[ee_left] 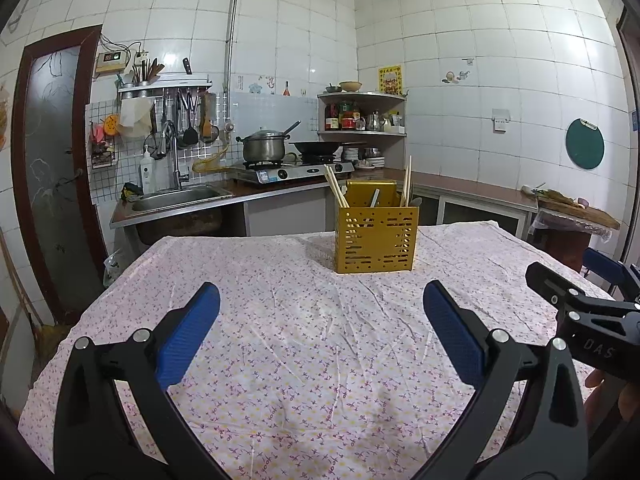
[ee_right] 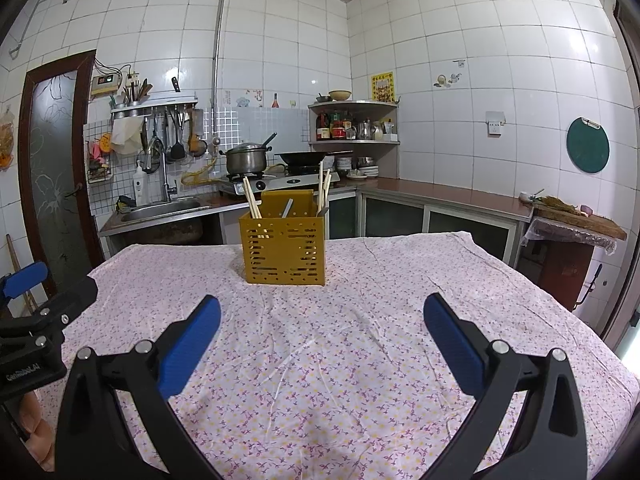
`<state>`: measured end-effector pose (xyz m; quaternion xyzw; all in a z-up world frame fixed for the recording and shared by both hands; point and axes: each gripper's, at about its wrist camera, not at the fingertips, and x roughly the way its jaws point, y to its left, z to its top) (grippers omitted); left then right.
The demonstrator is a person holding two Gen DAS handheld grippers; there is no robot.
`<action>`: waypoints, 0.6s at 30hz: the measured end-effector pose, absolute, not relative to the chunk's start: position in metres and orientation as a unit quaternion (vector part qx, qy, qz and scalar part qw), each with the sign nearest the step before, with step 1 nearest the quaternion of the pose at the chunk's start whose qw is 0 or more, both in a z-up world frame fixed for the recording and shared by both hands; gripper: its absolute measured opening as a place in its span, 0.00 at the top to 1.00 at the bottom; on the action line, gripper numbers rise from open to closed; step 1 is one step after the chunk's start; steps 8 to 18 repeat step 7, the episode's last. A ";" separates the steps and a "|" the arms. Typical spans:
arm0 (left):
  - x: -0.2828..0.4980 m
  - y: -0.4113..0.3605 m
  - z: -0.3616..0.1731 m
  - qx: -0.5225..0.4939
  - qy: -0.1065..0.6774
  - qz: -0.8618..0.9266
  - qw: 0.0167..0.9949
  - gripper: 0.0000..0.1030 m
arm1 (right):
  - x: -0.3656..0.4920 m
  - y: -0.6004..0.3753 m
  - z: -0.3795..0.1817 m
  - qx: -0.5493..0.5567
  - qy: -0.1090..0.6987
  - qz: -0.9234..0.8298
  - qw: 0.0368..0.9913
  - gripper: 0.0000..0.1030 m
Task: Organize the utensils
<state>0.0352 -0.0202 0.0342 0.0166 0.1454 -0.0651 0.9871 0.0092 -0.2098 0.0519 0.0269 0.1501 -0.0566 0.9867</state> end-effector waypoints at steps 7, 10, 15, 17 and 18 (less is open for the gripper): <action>0.035 -0.021 0.035 0.015 0.151 -0.069 0.986 0.04 | 0.009 -0.209 0.052 0.026 0.150 -0.057 0.987 0.04; 0.035 -0.021 0.035 0.015 0.151 -0.069 0.986 0.04 | 0.009 -0.209 0.052 0.026 0.150 -0.057 0.987 0.04; 0.035 -0.021 0.035 0.015 0.151 -0.069 0.986 0.04 | 0.009 -0.209 0.052 0.026 0.150 -0.057 0.987 0.04; 0.035 -0.021 0.035 0.015 0.151 -0.069 0.986 0.04 | 0.009 -0.209 0.052 0.026 0.150 -0.057 0.987 0.04; 0.035 -0.021 0.035 0.015 0.151 -0.069 0.986 0.04 | 0.009 -0.209 0.052 0.026 0.150 -0.057 0.987 0.04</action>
